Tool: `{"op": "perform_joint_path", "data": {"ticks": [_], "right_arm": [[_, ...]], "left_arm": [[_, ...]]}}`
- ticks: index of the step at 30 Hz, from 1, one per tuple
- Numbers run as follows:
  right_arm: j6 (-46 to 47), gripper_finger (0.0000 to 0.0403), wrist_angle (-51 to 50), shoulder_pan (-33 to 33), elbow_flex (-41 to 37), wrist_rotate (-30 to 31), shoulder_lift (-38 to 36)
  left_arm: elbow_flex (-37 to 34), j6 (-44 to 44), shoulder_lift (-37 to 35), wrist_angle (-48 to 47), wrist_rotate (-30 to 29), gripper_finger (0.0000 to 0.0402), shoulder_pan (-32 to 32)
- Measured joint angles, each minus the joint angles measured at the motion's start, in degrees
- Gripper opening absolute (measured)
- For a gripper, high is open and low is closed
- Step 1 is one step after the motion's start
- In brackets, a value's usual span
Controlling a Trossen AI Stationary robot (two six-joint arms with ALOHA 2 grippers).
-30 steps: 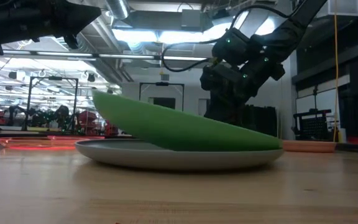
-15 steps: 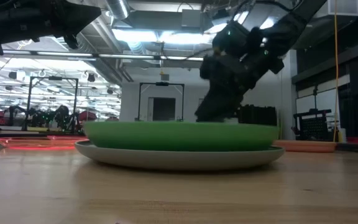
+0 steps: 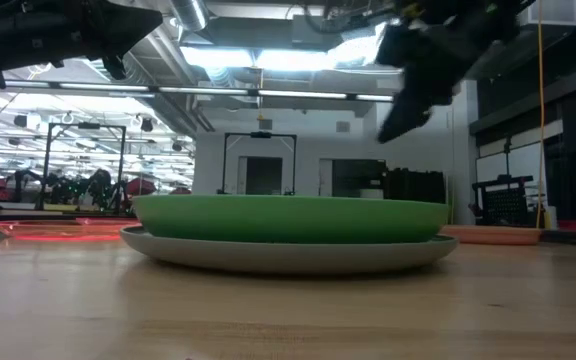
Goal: Stack plastic plates
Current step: Stack the dark blue plate on top of the green plate
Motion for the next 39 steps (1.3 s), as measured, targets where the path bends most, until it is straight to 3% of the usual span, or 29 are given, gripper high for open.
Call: {"op": "perform_joint_path", "data": {"ticks": [4,9,15,19,24,27,33,39], "right_arm": [[2.6,0.0183,-5.85,2.61,-2.87,5.69,-6.77],[7.98,0.0183,-10.14,6.59,-6.33,6.31,-13.26],[12.49,0.0183,-12.16,13.55,-7.52,8.29,-15.43],[12.89,0.0183,-12.2,15.38,-7.52,17.07,-14.68],[9.71,0.0183,-12.25,12.93,-7.52,28.45,-11.39],[3.79,0.0183,-5.4,9.14,-7.53,27.31,-7.88],[-11.79,0.0183,12.87,1.92,-7.47,14.75,2.54],[-24.93,0.0183,17.64,-1.51,-3.09,10.5,13.61]], "left_arm": [[0.0,-2.05,0.0,0.39,-0.18,0.0,0.0],[0.0,-2.78,0.0,0.41,2.01,0.0,0.0],[0.09,-2.78,0.0,0.39,2.56,0.0,-0.02],[0.11,-2.77,0.03,0.39,2.31,0.0,-0.01],[0.11,-2.84,0.9,0.51,2.21,0.0,-0.02],[0.13,-2.83,2.08,2.27,2.19,0.0,-0.01],[0.15,-2.59,4.28,4.08,2.18,0.0,0.0],[0.15,-2.34,4.46,4.41,1.52,0.0,0.0]]}}
